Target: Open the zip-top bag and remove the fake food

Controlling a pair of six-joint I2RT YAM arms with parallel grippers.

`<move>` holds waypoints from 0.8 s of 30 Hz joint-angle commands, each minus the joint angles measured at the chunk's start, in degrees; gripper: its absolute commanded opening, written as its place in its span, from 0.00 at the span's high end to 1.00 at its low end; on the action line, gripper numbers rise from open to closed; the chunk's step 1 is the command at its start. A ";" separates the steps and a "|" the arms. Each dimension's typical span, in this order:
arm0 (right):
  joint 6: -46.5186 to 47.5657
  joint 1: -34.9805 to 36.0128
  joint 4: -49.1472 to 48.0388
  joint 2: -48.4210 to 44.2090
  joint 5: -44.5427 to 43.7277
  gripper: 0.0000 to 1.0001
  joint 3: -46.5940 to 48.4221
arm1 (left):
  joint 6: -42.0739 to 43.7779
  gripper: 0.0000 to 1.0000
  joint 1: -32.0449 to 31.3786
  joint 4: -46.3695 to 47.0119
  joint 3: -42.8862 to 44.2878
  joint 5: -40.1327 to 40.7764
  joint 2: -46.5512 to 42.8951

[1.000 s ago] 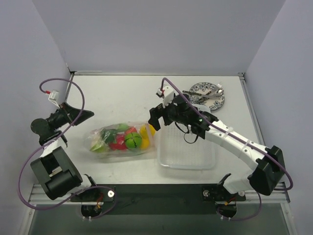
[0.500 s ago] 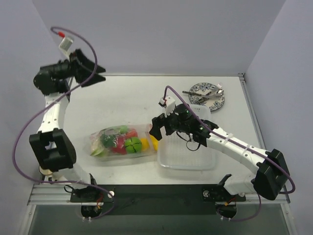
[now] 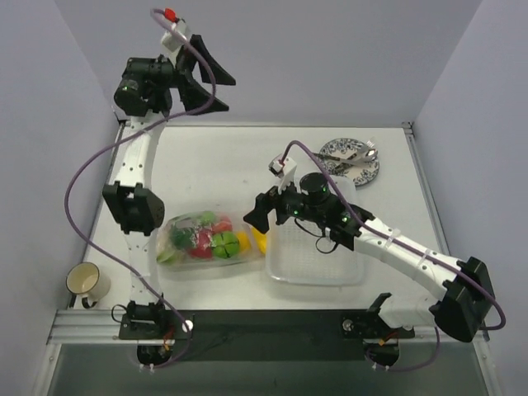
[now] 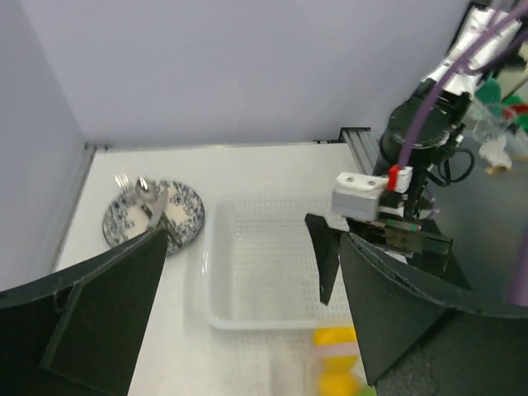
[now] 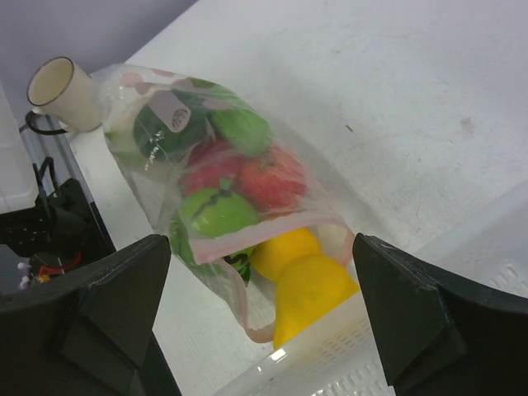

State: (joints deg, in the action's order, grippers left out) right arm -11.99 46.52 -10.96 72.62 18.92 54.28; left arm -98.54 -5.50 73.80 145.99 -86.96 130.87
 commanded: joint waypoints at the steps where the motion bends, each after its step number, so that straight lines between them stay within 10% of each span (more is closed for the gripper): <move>1: -1.11 1.20 -6.09 -3.36 2.27 0.00 1.26 | 33.79 0.03 -2.86 20.24 -6.38 -10.07 -20.20; 5: -1.28 2.08 -6.18 -2.75 1.74 0.00 1.88 | 37.27 0.03 -0.31 21.82 27.73 -10.51 -4.78; 10: -0.84 4.10 -5.21 -1.60 0.86 0.00 2.93 | 74.99 0.03 5.13 22.09 27.78 -9.64 -1.41; 14: -0.23 5.07 -5.21 -1.43 -0.19 0.00 4.25 | 108.65 0.03 8.39 22.09 9.45 -4.55 -8.32; 19: 0.39 5.77 -5.03 -1.60 -0.90 0.00 4.08 | 145.77 0.03 7.00 18.95 -43.35 16.43 -30.46; 22: 0.56 5.95 -6.26 -2.39 -0.98 0.00 3.02 | 163.86 0.03 2.54 -20.28 -58.88 33.87 -47.41; 24: 1.00 6.39 -6.88 -2.92 -1.25 0.00 1.89 | 171.19 0.03 -8.55 -69.99 -48.25 65.06 -52.65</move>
State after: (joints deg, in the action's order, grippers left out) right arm -12.01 52.14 -13.93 71.22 18.55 56.38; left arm 42.41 -0.43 60.20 87.26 -66.22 98.37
